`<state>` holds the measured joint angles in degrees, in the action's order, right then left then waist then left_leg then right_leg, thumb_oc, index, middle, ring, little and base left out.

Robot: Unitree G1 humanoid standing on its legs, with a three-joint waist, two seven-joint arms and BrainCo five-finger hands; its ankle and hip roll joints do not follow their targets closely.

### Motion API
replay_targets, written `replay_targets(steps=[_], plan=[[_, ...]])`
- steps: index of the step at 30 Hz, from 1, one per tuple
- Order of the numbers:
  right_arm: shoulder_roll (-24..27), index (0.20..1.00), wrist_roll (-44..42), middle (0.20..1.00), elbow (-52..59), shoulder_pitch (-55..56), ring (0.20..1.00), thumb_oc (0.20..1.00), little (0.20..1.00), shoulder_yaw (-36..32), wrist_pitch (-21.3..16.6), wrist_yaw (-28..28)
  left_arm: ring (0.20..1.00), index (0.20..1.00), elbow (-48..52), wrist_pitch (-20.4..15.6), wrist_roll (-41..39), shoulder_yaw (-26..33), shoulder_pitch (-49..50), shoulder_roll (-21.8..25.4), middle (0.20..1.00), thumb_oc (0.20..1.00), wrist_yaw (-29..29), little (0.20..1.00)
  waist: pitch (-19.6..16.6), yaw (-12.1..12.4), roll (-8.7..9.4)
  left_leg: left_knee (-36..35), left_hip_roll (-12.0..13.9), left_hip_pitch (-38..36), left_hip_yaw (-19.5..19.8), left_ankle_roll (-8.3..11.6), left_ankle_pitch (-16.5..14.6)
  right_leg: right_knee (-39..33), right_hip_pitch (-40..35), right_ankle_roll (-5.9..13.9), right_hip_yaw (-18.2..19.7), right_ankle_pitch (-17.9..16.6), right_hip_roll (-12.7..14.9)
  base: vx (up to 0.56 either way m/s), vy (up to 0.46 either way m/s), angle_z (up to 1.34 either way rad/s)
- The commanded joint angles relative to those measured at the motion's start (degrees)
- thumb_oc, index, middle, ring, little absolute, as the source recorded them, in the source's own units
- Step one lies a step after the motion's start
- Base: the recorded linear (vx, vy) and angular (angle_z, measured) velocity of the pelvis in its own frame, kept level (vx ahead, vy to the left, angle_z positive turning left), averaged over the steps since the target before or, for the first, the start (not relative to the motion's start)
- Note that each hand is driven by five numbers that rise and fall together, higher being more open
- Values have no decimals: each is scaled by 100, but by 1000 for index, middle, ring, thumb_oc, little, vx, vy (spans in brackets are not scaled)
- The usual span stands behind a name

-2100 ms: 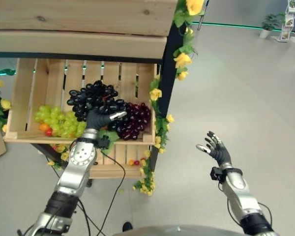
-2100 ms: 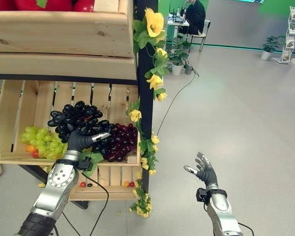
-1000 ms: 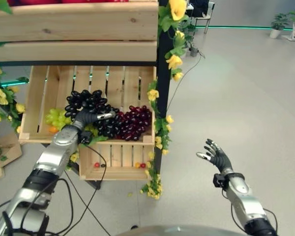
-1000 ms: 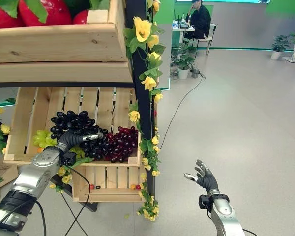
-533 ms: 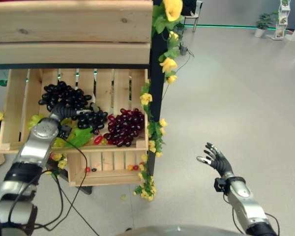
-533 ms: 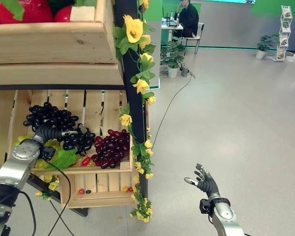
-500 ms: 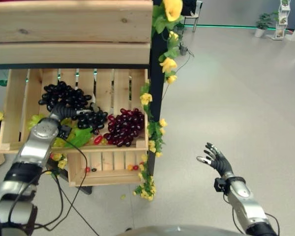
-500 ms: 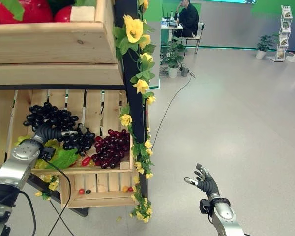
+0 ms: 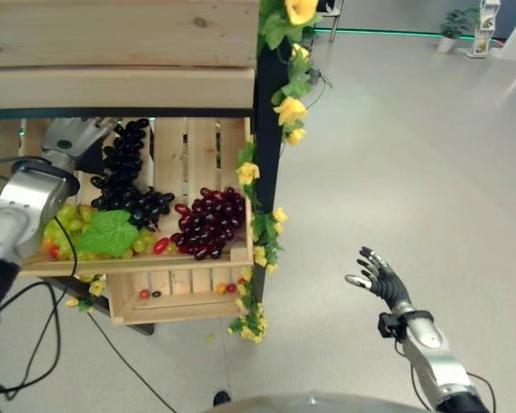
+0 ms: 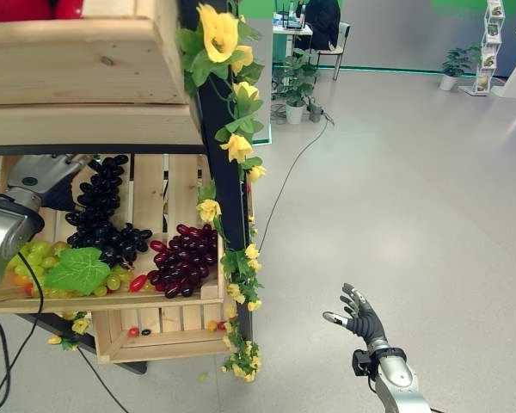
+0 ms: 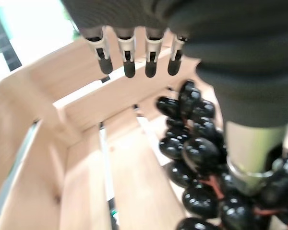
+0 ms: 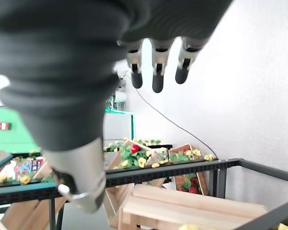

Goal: Pick up the fruits from the basket on one side to the basket on the other side

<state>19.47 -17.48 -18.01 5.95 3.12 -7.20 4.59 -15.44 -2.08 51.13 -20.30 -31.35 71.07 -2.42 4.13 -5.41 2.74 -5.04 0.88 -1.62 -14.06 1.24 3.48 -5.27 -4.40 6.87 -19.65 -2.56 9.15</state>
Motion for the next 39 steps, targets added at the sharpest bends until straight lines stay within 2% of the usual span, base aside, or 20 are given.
replay_targets(steps=[1,7,8,9,10,11,12,14,21,25,26,30,31,32,33,34,35,36,38,39], plan=[[259,1000,-199,1000,368,-209,1000,1000,1000,-2,-485,26,1000,1000,-94,-235,198,9,-693,294,1000,1000,-1,1000,-116,86,-46,199,-71,-466,208,107,-684,130,41,417,-229,-192,137,0,0,0],[195,1000,-203,1000,343,-180,1000,1000,1000,-30,-502,14,1000,1000,-102,-322,-151,104,-544,263,1000,1000,120,1000,-111,105,-53,186,-83,-474,225,102,-679,117,21,417,-240,-192,140,0,0,0],[154,1000,-217,1000,320,-187,1000,1000,1000,-50,-509,4,1000,1000,-125,-336,-530,253,-425,107,1000,1000,155,1000,-101,118,-46,189,-85,-477,230,98,-678,113,13,412,-240,-192,142,0,0,0],[160,1000,-218,1000,319,-189,1000,1000,1000,-46,-510,4,1000,1000,-118,-337,-534,274,-405,108,1000,1000,158,1000,-100,114,-51,189,-84,-478,229,98,-678,113,12,412,-239,-192,141,0,0,0],[137,1000,-213,1000,308,-197,1000,1000,1000,-67,-494,-6,1000,1000,-167,-312,-1039,481,-281,-61,1000,1000,208,1000,-100,123,-47,189,-88,-470,233,96,-672,113,13,403,-242,-191,146,0,0,0],[142,1000,-213,1000,309,-202,1000,1000,1000,-65,-493,-6,1000,1000,-158,-311,-1042,503,-264,-59,1000,1000,212,1000,-105,115,-43,192,-98,-446,232,90,-648,110,33,398,-244,-210,157,0,0,0],[110,1000,-181,1000,287,-202,1000,1000,1000,-92,-457,-4,1000,1000,-144,-228,-1455,814,-81,-238,1000,1000,269,1000,-104,138,-51,194,-94,-462,243,92,-673,106,10,400,-232,-196,150,0,0,0],[72,1000,-159,1000,243,-211,1000,1000,1000,-128,-430,-22,1000,1000,-132,-166,-1736,1117,110,-344,1000,1000,263,1000,-105,157,-50,196,-95,-460,247,89,-676,102,8,399,-228,-197,157,22,9,-4],[56,1000,-104,1000,221,-224,1000,1000,1000,-139,-370,6,1000,1000,-36,-65,-1425,1413,379,-505,1000,1000,155,1000,-120,156,-23,219,-112,-422,246,75,-671,93,33,395,-237,-225,179,2,1,-1],[67,1000,-89,1000,265,-218,1000,1000,1000,-139,-359,19,1000,1000,-64,-40,-1631,1588,498,-645,1000,1000,108,1000,-111,163,-12,234,-115,-423,242,67,-683,93,33,393,-214,-227,180,0,0,0],[37,1000,-129,1000,253,-238,1000,1000,1000,-154,-336,24,1000,1000,-225,30,-2305,1904,657,-951,1000,1000,15,1000,-93,186,-20,235,-102,-458,235,70,-711,98,6,394,-200,-207,173,0,0,0],[-25,1000,-147,1000,213,-265,1000,1000,1000,-200,-257,37,1000,1000,-348,50,-4028,2612,1081,-1586,1000,1000,-105,1000,-87,197,-47,239,-114,-460,240,57,-709,93,4,371,-177,-212,175,0,0,0],[-18,1000,-148,1000,215,-269,1000,1000,1000,-194,-256,38,1000,1000,-336,51,-4033,2634,1102,-1587,1000,1000,-101,1000,-95,187,-44,241,-123,-438,239,52,-687,87,22,366,-177,-232,184,0,0,0],[-58,1000,-148,1000,217,-282,1000,1000,1000,-238,-228,30,1000,1000,-173,-96,-5032,2814,1289,-1925,1000,1000,-1,1000,-75,192,-69,249,-111,-452,238,53,-703,93,4,354,-174,-215,170,0,0,0],[-81,1000,-151,1000,233,-299,1000,1000,1000,-276,-229,21,1000,1000,-23,-182,-5680,2905,1490,-2197,1000,1000,101,1000,-57,201,-73,251,-111,-447,240,50,-697,93,8,345,-175,-218,172,0,0,0],[-75,1000,-151,1000,236,-301,1000,1000,1000,-270,-228,22,1000,1000,-9,-178,-5686,2924,1510,-2200,1000,1000,105,1000,-68,192,-71,252,-120,-425,239,45,-676,88,27,341,-176,-236,181,0,0,0],[-124,1000,-149,1000,269,-317,1000,1000,1000,-370,-222,9,1000,1000,466,-344,-6273,3105,1951,-2515,1000,1000,230,1000,-46,221,-68,260,-101,-438,256,48,-696,97,9,327,-172,-212,173,0,0,0],[-119,1000,-149,1000,271,-318,1000,1000,1000,-361,-221,9,1000,1000,486,-338,-6275,3127,1976,-2520,1000,1000,234,1000,-56,210,-64,261,-110,-416,254,43,-674,92,27,323,-173,-230,183,0,0,0],[-116,1000,-146,1000,324,-399,1000,1000,1000,-428,-237,-34,1000,1000,830,-555,-7315,3291,2466,-3198,1000,1000,193,1000,-34,222,-51,270,-98,-406,261,32,-664,90,43,301,-162,-235,177,0,0,0],[-107,1000,-147,1000,324,-398,1000,1000,1000,-426,-236,-34,1000,1000,844,-552,-7319,3299,2482,-3208,1000,1000,192,1000,-38,219,-59,270,-97,-404,261,32,-664,92,46,301,-162,-234,177,0,0,0]])
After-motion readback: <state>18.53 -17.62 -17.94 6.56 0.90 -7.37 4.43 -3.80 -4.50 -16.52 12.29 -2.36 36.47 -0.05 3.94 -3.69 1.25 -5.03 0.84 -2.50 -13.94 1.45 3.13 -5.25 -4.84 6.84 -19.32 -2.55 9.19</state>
